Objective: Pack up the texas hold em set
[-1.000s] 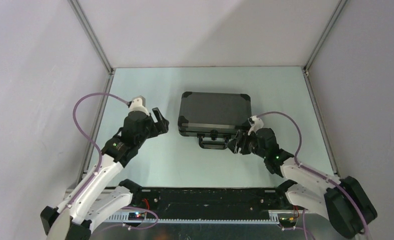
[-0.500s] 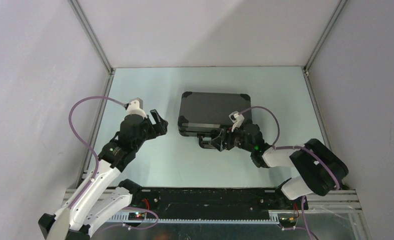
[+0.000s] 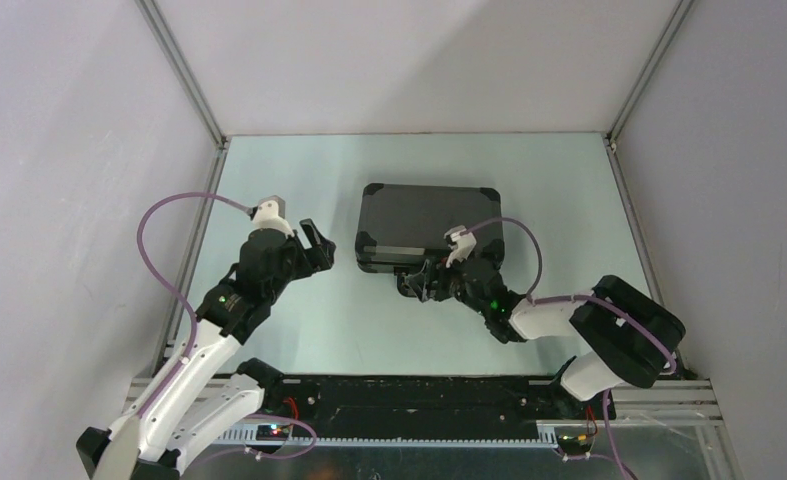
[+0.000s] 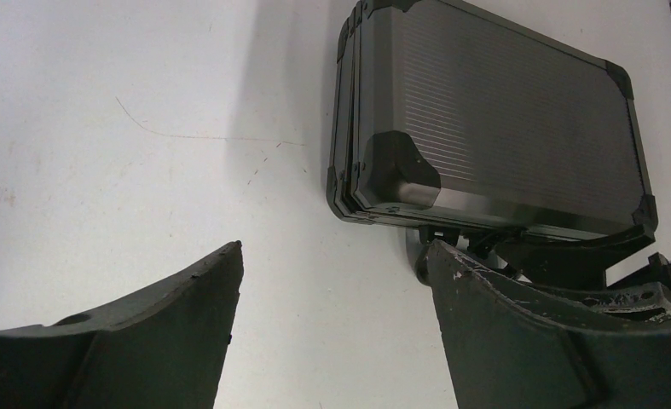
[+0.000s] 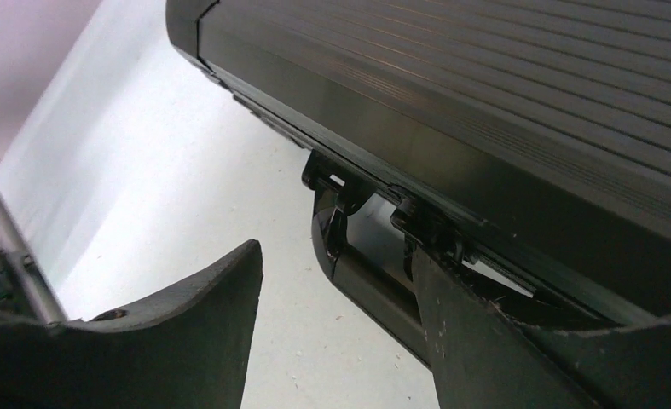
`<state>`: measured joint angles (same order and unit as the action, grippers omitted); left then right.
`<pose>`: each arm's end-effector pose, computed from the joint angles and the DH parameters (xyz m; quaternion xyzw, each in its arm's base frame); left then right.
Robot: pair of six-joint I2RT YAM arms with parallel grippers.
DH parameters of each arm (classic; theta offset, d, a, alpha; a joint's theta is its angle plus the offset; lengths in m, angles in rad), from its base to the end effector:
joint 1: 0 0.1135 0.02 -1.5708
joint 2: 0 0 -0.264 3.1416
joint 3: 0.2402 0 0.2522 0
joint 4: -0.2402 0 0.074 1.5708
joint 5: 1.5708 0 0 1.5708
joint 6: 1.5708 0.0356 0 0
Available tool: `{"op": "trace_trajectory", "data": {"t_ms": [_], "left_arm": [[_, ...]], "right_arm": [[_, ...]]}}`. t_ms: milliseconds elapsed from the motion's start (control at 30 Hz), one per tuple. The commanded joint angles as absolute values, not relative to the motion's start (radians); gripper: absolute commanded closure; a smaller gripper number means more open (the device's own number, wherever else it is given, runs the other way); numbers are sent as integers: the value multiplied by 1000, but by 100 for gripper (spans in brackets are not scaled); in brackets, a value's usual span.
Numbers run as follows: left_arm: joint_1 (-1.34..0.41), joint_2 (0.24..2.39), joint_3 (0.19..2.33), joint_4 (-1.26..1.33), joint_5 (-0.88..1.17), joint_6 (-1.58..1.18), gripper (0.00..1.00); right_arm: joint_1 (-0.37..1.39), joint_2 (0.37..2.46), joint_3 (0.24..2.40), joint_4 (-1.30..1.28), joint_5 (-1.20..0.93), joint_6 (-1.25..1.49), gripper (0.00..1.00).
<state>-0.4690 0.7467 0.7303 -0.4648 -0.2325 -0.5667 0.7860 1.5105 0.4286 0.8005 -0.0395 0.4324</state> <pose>0.1540 -0.0688 0.2985 -0.1015 0.8455 -0.1686 0.4964 0.1950 0.1972 0.1585 -0.1522 0.7846 0.3568 0.4837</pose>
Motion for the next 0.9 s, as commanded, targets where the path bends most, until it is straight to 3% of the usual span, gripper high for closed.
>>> {"op": "trace_trajectory", "data": {"t_ms": [0, 233, 633, 867], "left_arm": [[-473, 735, 723, -430, -237, -546, 15], [-473, 725, 722, -435, -229, -542, 15], [-472, 723, 718, -437, -231, -545, 15], [-473, 733, 719, -436, -229, -546, 15]], "right_arm": [[834, 1502, 465, 774, 391, 376, 30], [878, 1521, 465, 774, 581, 415, 29], [911, 1444, 464, 668, 635, 435, 28], [848, 1508, 459, 763, 442, 394, 27]]}}
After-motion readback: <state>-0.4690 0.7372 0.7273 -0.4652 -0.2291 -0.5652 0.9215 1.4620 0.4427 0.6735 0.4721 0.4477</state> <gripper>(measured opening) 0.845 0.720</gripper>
